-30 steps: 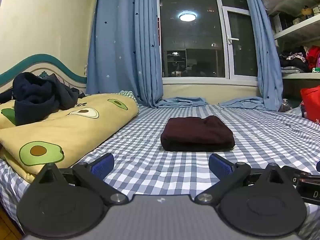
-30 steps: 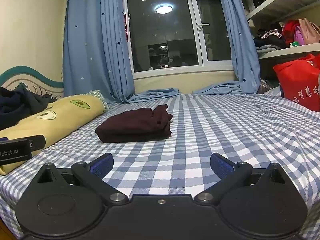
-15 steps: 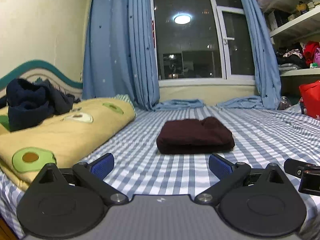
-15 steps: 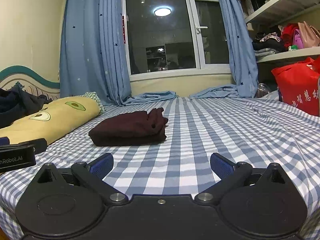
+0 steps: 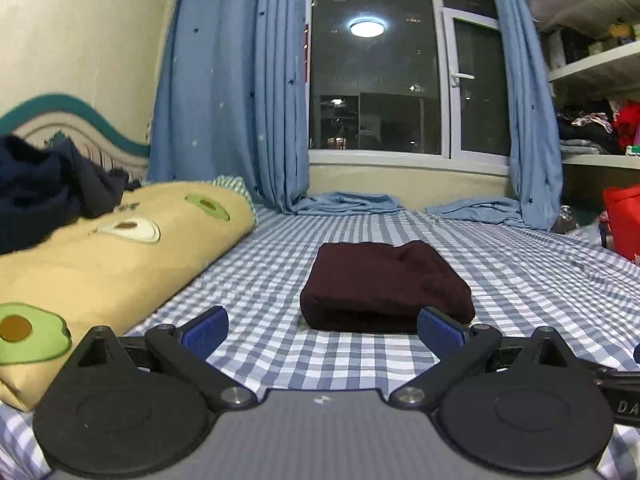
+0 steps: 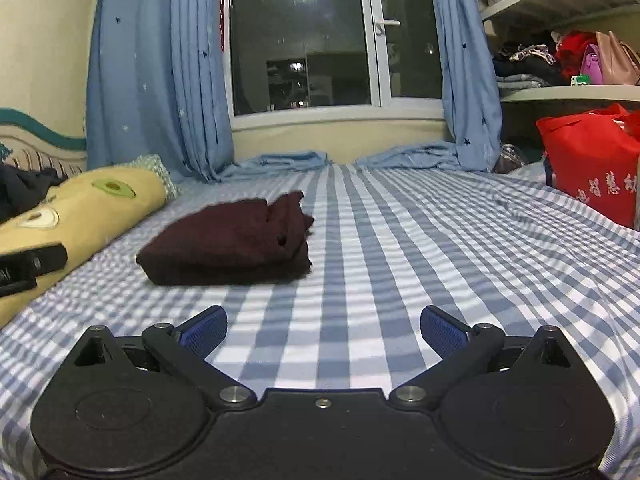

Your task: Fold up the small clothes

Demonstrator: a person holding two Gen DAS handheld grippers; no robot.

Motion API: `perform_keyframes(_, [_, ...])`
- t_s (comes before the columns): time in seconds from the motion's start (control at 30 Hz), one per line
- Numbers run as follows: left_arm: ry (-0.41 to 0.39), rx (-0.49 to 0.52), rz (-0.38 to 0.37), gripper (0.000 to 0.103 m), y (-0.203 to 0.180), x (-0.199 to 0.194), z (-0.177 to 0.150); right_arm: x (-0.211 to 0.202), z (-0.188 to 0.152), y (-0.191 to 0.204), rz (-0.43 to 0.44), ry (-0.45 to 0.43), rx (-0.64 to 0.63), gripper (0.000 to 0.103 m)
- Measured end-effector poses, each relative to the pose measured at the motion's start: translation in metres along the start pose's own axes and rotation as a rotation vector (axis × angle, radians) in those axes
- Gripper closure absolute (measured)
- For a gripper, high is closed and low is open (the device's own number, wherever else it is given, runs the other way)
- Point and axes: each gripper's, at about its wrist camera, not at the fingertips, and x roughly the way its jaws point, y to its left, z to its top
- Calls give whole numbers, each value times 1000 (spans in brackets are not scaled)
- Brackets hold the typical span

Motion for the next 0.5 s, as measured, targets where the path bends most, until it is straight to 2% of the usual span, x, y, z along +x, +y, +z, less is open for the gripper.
perform_keyframes(0.27, [-5, 78, 52, 1, -2, 8, -18, 9, -9, 4, 28, -35, -5, 0])
perform_keyframes(0.5, [1, 23, 27, 1, 4, -4, -18, -2, -15, 12, 65, -59, -22, 0])
